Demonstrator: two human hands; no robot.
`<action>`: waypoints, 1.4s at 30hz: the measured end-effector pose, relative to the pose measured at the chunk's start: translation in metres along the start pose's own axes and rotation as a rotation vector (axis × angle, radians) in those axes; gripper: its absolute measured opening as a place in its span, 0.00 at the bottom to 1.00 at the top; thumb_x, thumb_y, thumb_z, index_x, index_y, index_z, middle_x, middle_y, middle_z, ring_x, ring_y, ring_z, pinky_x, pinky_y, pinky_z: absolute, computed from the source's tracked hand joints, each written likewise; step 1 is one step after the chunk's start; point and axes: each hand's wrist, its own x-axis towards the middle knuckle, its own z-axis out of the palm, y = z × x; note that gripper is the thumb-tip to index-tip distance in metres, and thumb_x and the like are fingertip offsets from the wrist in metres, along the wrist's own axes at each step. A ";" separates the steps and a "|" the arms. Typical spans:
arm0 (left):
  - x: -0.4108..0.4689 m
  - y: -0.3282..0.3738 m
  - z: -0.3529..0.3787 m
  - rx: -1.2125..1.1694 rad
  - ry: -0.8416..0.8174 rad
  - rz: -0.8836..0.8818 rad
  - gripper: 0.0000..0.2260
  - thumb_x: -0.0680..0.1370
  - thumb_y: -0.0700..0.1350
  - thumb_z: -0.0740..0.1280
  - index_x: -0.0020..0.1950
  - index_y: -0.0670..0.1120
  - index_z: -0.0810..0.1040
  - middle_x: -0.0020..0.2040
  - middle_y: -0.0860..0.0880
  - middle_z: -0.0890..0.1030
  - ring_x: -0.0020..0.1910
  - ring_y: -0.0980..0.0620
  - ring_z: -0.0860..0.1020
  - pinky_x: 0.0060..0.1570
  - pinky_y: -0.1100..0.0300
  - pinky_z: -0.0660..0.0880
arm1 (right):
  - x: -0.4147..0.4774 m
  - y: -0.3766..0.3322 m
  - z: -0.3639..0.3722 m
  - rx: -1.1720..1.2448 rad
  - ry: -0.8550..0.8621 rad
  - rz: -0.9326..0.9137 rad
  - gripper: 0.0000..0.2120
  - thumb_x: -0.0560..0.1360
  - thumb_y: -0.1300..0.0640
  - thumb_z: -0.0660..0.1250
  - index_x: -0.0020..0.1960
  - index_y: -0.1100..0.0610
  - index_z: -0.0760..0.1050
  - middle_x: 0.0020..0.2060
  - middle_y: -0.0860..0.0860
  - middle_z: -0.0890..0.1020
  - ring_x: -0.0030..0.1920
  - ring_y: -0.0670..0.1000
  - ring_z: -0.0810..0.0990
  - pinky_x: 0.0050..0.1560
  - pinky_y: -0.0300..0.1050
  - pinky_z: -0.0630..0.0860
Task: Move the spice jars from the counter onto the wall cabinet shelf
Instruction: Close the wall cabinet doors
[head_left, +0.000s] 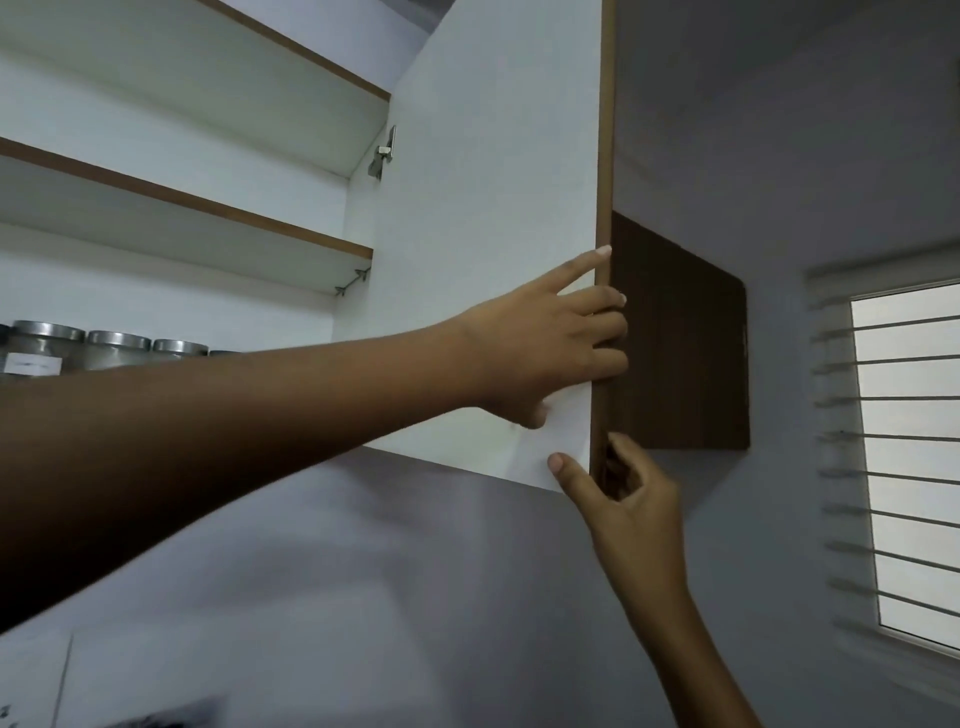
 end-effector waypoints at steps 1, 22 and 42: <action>-0.004 -0.003 -0.003 0.007 -0.007 0.010 0.28 0.70 0.57 0.71 0.66 0.48 0.70 0.66 0.44 0.71 0.72 0.43 0.61 0.70 0.41 0.37 | -0.002 -0.003 0.003 -0.002 -0.004 -0.009 0.06 0.71 0.59 0.71 0.41 0.49 0.77 0.36 0.41 0.81 0.38 0.41 0.79 0.35 0.29 0.73; -0.126 -0.051 -0.026 -0.172 0.201 -0.012 0.30 0.68 0.71 0.56 0.56 0.50 0.77 0.56 0.49 0.78 0.68 0.46 0.69 0.70 0.39 0.50 | -0.047 -0.058 0.107 -0.201 0.145 -0.317 0.15 0.68 0.53 0.72 0.42 0.36 0.69 0.35 0.32 0.74 0.45 0.29 0.74 0.42 0.18 0.67; -0.321 -0.102 0.002 -0.378 0.101 -0.273 0.25 0.72 0.69 0.57 0.53 0.52 0.76 0.60 0.53 0.75 0.73 0.52 0.59 0.63 0.52 0.68 | -0.091 -0.099 0.299 -0.492 0.204 -0.369 0.23 0.66 0.47 0.66 0.57 0.58 0.78 0.40 0.48 0.79 0.37 0.47 0.77 0.29 0.35 0.73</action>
